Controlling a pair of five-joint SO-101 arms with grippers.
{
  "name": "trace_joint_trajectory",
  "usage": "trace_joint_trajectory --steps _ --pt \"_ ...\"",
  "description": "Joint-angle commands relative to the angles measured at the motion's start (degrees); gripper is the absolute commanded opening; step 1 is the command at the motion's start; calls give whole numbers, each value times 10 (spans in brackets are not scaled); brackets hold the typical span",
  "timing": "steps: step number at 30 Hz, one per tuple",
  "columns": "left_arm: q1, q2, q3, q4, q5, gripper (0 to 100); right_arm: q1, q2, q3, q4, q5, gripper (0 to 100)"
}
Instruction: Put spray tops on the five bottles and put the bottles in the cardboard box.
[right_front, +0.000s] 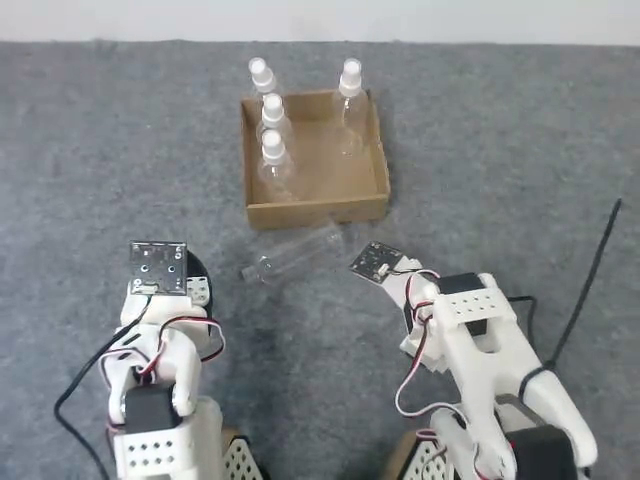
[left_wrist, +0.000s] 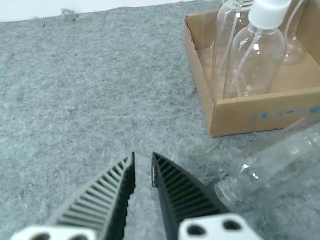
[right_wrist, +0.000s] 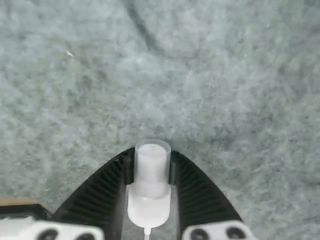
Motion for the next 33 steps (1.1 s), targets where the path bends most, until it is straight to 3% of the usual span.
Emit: trace_joint_trajectory --steps 1,7,14,20,24,29,33 --pt "-3 -11 -5 -21 -4 55 0 8 -69 68 9 6" --pt "-3 -11 -5 -21 -4 55 -15 8 -249 212 -62 9" --pt "-4 -11 -5 -21 -4 55 -117 8 -384 278 -193 9" --pt "-4 -11 -5 -21 -4 55 -192 15 -432 274 -309 10" --pt "-4 -11 -5 -21 -4 55 -233 15 -459 271 -441 10" --pt "-5 -11 -5 -21 -4 55 -251 15 -459 196 -584 10" --pt "-5 -11 -5 -21 -4 55 -248 9 -435 108 -629 9"
